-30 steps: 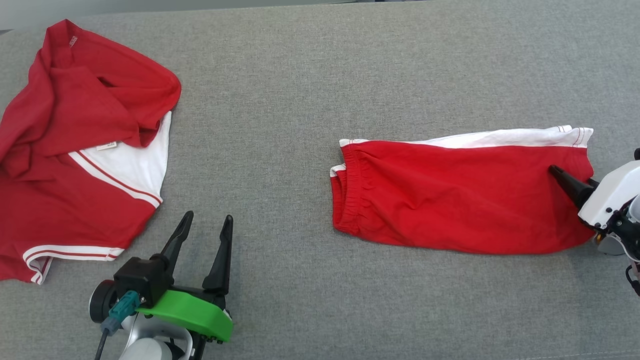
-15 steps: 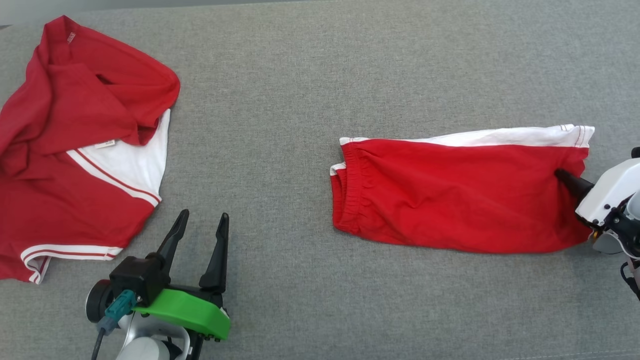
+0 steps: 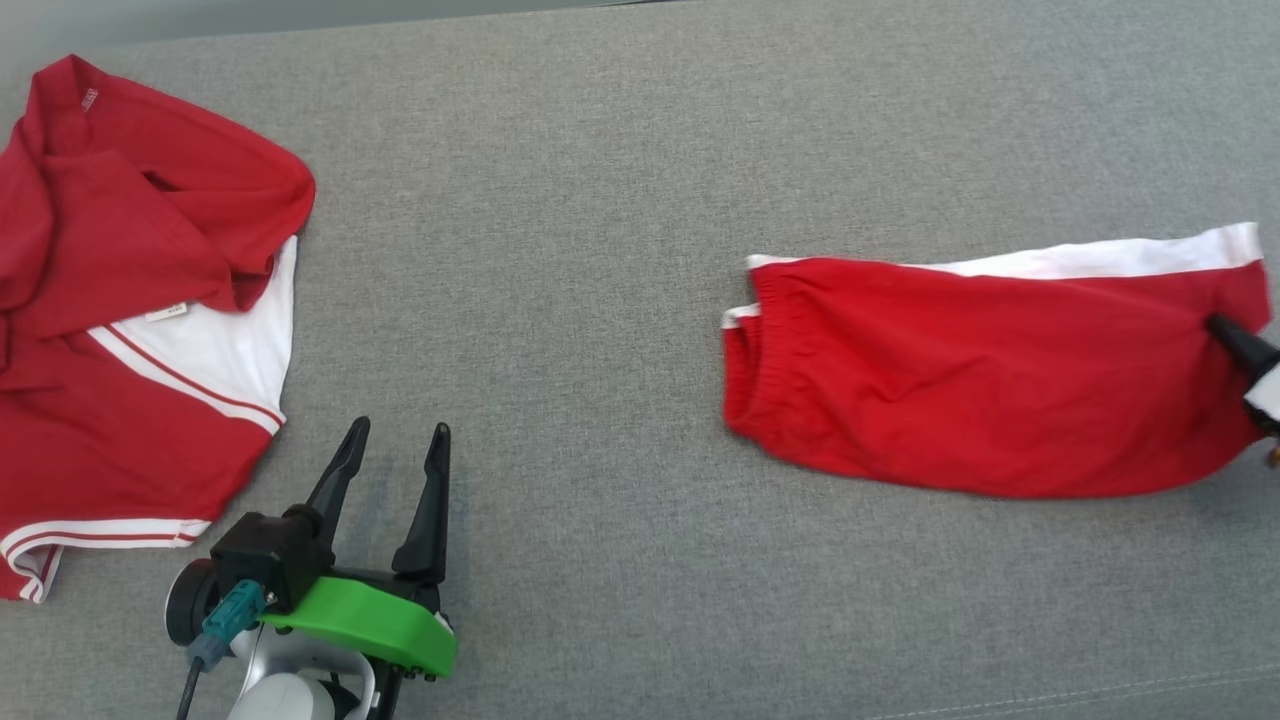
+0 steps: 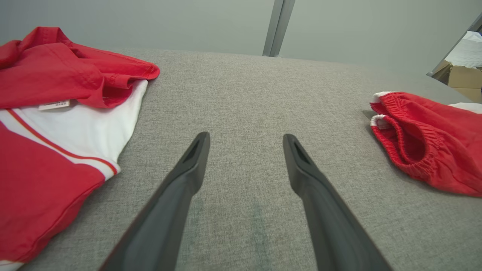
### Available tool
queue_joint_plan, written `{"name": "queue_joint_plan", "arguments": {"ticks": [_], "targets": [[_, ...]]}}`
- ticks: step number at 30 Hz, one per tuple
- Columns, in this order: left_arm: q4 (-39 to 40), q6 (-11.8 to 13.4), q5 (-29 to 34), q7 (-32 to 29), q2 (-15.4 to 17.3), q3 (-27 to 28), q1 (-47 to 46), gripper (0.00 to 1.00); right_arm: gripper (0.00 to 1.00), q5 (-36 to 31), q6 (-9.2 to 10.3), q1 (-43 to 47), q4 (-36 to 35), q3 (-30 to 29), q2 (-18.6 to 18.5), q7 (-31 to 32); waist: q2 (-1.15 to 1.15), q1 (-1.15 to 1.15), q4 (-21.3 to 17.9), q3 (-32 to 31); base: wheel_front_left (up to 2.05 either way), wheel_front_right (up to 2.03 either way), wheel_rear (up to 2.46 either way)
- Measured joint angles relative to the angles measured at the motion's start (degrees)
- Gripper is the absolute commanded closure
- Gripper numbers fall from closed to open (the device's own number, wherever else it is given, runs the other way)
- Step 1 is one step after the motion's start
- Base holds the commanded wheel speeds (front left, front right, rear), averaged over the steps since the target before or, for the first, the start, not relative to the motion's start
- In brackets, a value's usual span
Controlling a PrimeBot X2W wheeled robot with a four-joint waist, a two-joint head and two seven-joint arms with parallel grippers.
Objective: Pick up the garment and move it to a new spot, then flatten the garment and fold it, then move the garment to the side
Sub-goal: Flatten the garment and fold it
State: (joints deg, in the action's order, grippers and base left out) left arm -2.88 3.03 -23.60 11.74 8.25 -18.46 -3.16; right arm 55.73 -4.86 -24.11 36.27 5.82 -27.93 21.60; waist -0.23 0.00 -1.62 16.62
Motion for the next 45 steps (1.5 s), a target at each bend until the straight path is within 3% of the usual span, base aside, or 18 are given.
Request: {"name": "queue_joint_plan", "arguments": {"ticks": [4, 8, 14, 20, 27, 37, 45], "targets": [[-0.1, 0.0, 0.0, 0.2, 0.0, 0.0, 0.0, 0.0, 1.0, 0.4, 0.43, 0.4, 0.3, -1.8, -2.4, -0.6, 0.0, 0.0, -0.5, -0.2, 0.0, 0.0, 0.0], [-0.2, 0.0, -0.4, 0.3, 0.0, 0.0, 0.1, 0.0, 1.0, 1.5, -0.1, 0.6, -1.3, -1.8, -1.9, -0.6, 0.0, 0.0, -0.9, -0.6, 0.0, 0.0, 0.0], [-0.5, 0.0, -0.4, 0.4, -0.2, -0.1, 0.2, 0.0, 1.0, 4.1, -1.69, 0.7, -6.8, 1.6, 3.5, 0.7, 0.0, 0.0, -1.3, -1.3, 0.0, 0.0, 0.0], [-0.4, 0.0, -0.4, 0.4, -0.2, -0.3, 0.3, 0.0, 1.0, 3.4, -1.69, 1.2, -12.7, 5.7, 5.8, 0.5, 0.0, 0.0, -1.7, -1.6, 0.0, 0.0, 0.0], [-0.4, 0.0, -0.4, 0.4, -0.1, -0.2, 0.4, 0.0, 1.0, 0.3, -2.19, 1.9, -17.3, 11.8, 11.4, -2.1, 0.0, 0.0, -2.3, -1.7, 0.0, 0.0, 0.0], [-0.3, 0.0, -0.4, 0.4, 0.1, -0.2, 0.9, 0.0, 1.0, -4.2, -2.19, 2.6, -19.5, 17.6, 18.4, -6.9, 0.0, 0.0, -3.9, -1.7, 0.0, 0.0, 0.0], [-0.3, 0.0, -0.3, 0.3, 0.0, -0.7, 0.9, 0.0, 1.0, -6.9, -1.68, 2.4, -19.3, 19.6, 21.3, -9.4, 0.0, 0.0, -4.4, -1.5, 0.0, 0.0, 0.0]]}}
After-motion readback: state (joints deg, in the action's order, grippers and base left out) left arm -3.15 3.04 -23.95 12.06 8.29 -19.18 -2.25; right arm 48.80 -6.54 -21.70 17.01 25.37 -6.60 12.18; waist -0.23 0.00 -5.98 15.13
